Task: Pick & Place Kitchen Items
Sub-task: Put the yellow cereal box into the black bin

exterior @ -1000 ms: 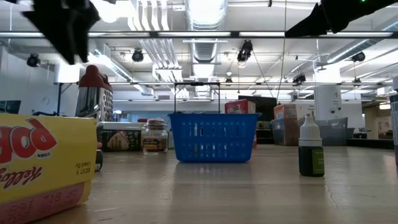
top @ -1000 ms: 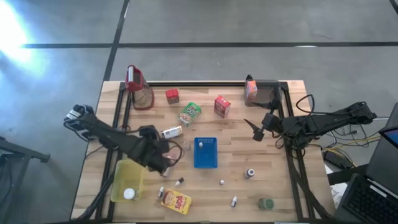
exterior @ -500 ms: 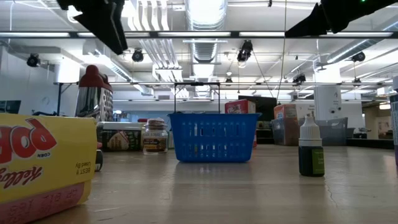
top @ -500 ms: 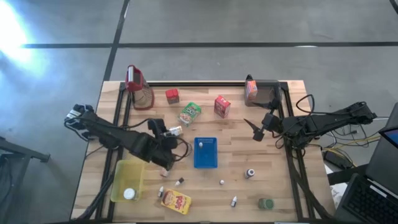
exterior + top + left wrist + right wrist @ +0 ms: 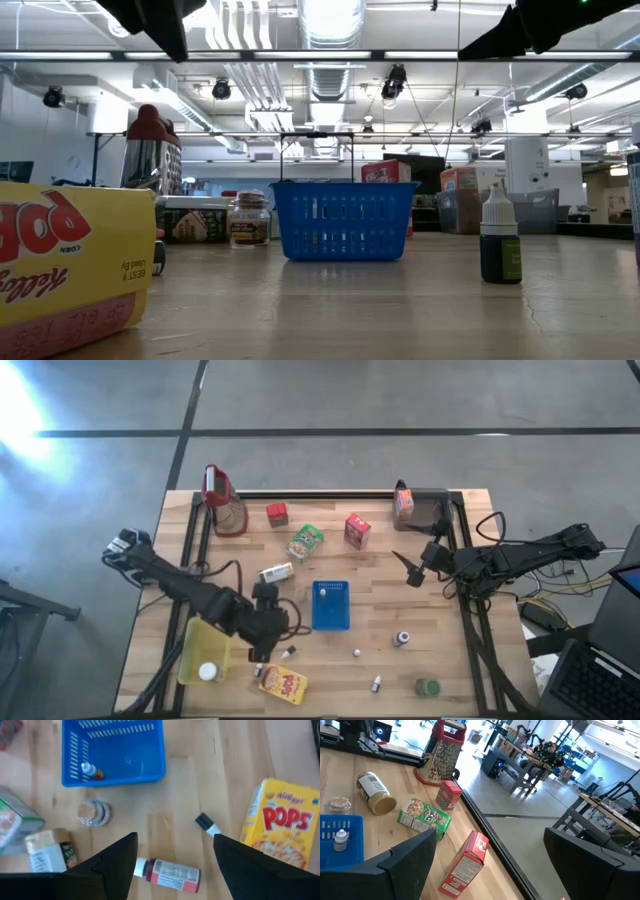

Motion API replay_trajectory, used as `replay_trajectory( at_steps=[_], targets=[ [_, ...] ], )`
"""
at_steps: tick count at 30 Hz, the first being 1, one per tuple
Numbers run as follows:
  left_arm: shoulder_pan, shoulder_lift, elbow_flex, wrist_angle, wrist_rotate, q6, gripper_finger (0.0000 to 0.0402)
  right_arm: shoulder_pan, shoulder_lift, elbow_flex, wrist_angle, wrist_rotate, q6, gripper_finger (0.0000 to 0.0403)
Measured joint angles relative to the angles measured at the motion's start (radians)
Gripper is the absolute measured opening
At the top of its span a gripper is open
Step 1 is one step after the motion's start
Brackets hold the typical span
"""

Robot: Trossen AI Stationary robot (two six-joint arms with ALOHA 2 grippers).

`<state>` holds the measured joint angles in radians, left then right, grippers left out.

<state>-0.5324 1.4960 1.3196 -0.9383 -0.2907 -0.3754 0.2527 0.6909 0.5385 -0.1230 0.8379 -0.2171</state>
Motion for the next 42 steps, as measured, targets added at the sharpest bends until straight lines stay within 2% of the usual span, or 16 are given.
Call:
replay_trajectory(
  at_steps=[5,10,14,24,27,34,42],
  targets=[
    [-0.074,0.000,-0.009,0.003,-0.097,0.043,0.0265,0.000,0.000,0.000,0.000,0.000,0.000,0.0364],
    [-0.144,0.015,-0.014,0.021,-0.123,0.025,0.0265,0.000,0.000,0.000,0.000,0.000,0.001,0.0364],
    [-0.187,0.034,-0.015,-0.008,-0.123,-0.049,0.0265,0.000,0.000,0.000,0.000,0.000,0.004,0.0364],
    [-0.226,0.101,-0.015,-0.004,-0.079,-0.172,0.0265,0.000,0.000,0.000,0.000,0.000,0.001,0.0364],
    [-0.225,0.119,-0.015,0.013,-0.056,-0.167,0.0266,0.000,0.000,0.000,0.000,0.000,0.001,0.0364],
    [-0.230,0.175,0.012,0.184,0.045,-0.097,0.0264,0.000,0.000,0.000,0.000,0.000,0.004,0.0364],
    [-0.231,0.222,0.079,0.129,0.048,-0.094,0.0263,0.000,0.000,0.000,0.000,0.000,0.003,0.0364]
  ],
)
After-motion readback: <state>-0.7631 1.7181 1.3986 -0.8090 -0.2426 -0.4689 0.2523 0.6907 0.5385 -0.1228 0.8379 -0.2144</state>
